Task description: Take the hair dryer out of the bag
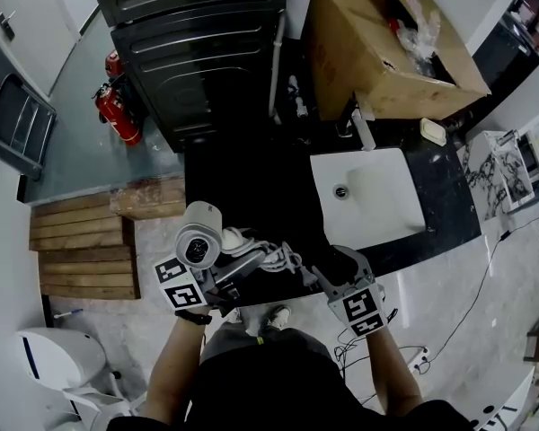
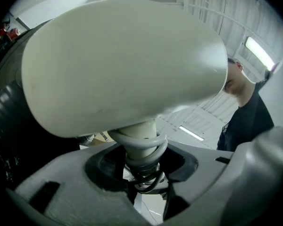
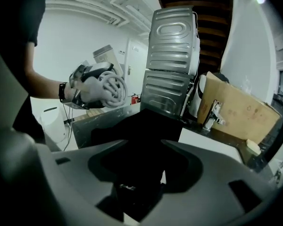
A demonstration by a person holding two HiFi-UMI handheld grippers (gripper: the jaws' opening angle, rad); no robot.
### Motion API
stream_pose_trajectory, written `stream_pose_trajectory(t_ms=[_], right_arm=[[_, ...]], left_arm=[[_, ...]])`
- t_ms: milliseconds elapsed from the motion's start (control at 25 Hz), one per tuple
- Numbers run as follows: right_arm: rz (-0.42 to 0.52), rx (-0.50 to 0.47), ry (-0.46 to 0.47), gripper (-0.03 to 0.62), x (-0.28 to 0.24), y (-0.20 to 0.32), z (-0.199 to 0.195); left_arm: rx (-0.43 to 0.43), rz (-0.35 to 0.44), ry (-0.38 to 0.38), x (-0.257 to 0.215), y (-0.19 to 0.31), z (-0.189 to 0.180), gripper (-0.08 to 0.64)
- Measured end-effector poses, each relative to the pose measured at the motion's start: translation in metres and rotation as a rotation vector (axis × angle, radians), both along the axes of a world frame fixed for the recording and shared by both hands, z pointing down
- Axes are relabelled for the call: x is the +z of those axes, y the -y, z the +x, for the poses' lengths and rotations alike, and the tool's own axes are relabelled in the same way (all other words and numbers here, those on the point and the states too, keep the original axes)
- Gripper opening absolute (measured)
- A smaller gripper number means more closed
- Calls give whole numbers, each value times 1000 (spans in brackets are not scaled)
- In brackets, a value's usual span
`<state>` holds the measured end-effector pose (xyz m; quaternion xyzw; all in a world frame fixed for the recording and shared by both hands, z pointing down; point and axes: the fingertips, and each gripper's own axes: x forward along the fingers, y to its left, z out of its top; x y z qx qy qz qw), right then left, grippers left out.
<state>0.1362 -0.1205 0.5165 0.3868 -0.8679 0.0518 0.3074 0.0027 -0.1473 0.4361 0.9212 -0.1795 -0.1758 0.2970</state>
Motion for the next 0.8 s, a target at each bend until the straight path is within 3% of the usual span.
stream_pose_trajectory(t_ms=[360, 800], right_arm=[[14, 73, 136, 218, -34, -10, 4], [56, 52, 208, 229, -68, -9, -7]], left_arm=[[-98, 56, 22, -15, 15, -5, 202], [-193, 100, 77, -29, 28, -17, 202]])
